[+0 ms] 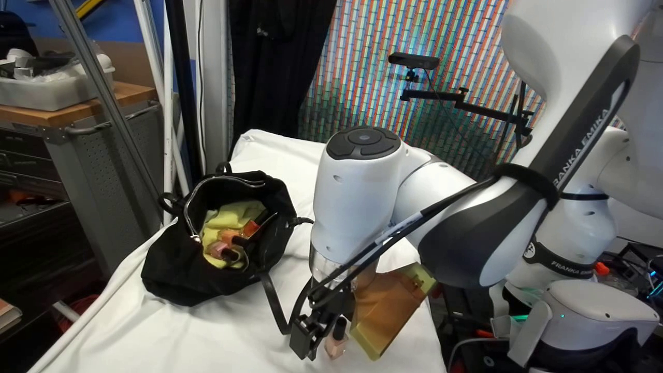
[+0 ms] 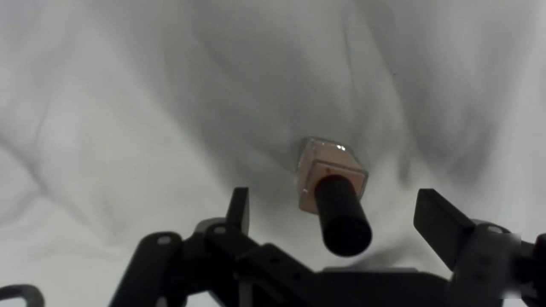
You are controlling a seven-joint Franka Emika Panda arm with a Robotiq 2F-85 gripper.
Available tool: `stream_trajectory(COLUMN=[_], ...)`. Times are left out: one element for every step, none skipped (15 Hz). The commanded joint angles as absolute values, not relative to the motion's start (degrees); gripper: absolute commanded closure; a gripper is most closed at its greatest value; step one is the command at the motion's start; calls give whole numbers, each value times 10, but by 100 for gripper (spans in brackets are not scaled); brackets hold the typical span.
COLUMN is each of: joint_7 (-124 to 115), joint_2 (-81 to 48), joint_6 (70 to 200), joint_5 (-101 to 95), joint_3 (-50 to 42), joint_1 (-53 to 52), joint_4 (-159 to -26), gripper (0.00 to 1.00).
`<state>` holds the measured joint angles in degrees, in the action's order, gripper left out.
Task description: Pick up the nail polish bottles and place them in the black bag
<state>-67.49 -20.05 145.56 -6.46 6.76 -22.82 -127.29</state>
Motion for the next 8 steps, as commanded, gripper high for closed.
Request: stream_trajectory(joint_7=[-712,-714,-714,-713,-712,-714,-707,-704], joint_2=[-177,-177,-178,-179,-181,-182,-187,-189], joint_6=[1467,1468,1470,1472,1474,1479,1481,1485], joint_5=[-85,-86,-84,-82,-82,-85,-78,-77], joint_3=[61,62,64,66,66,64,67,67], joint_1=[-243,-242,-240,-239,-238,-238,-234,-233], joint_4=[-1297,-1299,-1302,-1303,-1305,-1306,-1306,-1307], gripper=[0,0,0,0,0,0,0,0])
